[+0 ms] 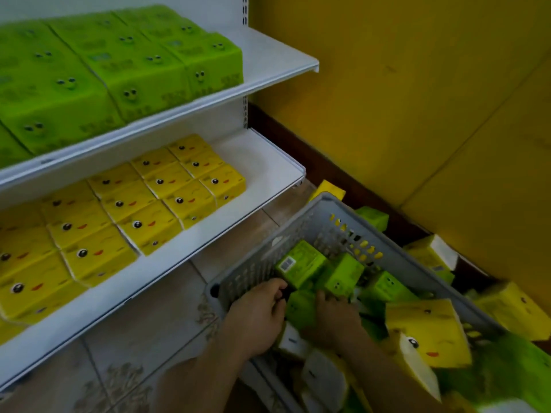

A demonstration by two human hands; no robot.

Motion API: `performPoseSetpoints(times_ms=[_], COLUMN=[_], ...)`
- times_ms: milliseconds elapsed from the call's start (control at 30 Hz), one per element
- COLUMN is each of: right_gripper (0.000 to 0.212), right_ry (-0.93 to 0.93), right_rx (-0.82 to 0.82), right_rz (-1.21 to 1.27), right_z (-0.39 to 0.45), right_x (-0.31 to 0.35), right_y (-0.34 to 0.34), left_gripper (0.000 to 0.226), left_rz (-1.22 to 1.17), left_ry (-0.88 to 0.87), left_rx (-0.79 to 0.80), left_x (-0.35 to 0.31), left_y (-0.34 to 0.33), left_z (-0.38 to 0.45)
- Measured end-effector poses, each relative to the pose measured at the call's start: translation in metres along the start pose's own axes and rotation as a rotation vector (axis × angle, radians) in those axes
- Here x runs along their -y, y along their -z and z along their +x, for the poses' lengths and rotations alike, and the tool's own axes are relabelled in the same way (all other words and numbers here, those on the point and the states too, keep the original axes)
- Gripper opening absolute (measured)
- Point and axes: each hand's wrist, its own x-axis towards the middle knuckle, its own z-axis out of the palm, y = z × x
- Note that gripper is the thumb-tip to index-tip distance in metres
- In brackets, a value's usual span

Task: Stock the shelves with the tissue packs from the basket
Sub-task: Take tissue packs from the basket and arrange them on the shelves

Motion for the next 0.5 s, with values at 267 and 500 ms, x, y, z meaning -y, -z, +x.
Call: performPoseSetpoints(times_ms=[267, 500], right_gripper=[0.073, 0.057], right_ry=[0.064, 0.516], right_rx=[-0.169, -0.854], right_rz=[0.063, 0.323], right_z=[-0.024, -0.089], right_x=[-0.001, -0.008], right_y=[0.013, 0.054], left_gripper=[0.036, 0.049], left_rz=[-0.087, -0.939], left_ry=[0.061, 0.434], left_rx=[-0.074, 0.039], left_x=[-0.003, -0.033], left_y=[-0.001, 0.037], left_z=[-0.001, -0.005])
